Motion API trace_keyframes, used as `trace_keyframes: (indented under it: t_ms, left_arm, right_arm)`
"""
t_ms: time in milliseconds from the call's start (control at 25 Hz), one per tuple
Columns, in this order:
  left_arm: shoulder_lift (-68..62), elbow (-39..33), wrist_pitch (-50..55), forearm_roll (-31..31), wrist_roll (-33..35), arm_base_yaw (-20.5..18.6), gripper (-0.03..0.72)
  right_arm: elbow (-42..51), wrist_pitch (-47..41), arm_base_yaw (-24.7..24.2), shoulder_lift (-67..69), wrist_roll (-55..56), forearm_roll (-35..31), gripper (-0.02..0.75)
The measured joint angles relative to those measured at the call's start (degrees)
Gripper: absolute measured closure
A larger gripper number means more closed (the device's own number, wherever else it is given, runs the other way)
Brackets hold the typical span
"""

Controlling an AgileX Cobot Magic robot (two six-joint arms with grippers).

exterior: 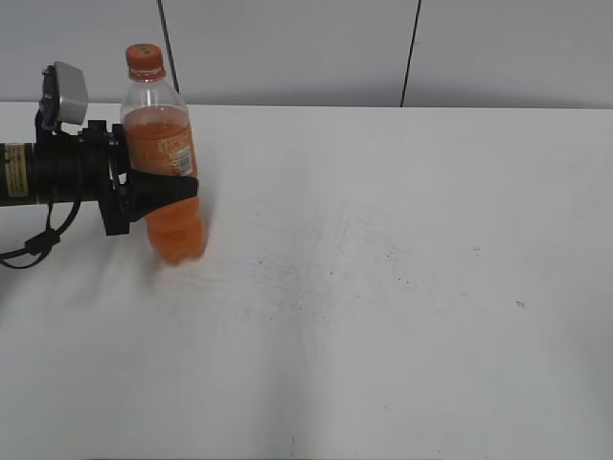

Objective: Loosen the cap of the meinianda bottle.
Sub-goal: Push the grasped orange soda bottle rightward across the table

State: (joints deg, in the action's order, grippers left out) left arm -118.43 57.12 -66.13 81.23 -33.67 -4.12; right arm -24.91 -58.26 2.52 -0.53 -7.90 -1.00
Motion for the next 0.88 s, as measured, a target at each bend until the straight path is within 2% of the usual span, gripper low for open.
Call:
trace_keyframes:
  t_ms: [200, 400, 520, 680, 880]
  left_arm:
    - [3.4, -1.4, 0.1, -0.3, 0.0, 6.3, 0.267]
    - [4.0, -1.4, -0.1, -4.6, 0.0, 15.1, 0.267]
    - [4.0, -1.5, -0.1, -6.1, 0.8, 18.5, 0.267]
    - [2.5, -1.5, -0.4, -8.4, 3.8, 20.8, 0.267]
    - [-1.4, -1.5, -0.1, -10.5, 7.0, 21.2, 0.267]
  right_arm:
    - [0.0, 0.0, 0.0, 0.0, 0.0, 0.0, 0.244]
    - [0.0, 0.0, 0.0, 0.0, 0.0, 0.0, 0.244]
    - [0.0, 0.0, 0.0, 0.0, 0.0, 0.0, 0.244]
    - [0.0, 0.0, 0.0, 0.0, 0.0, 0.0, 0.244]
    - [0.0, 0.0, 0.0, 0.0, 0.0, 0.0, 0.244]
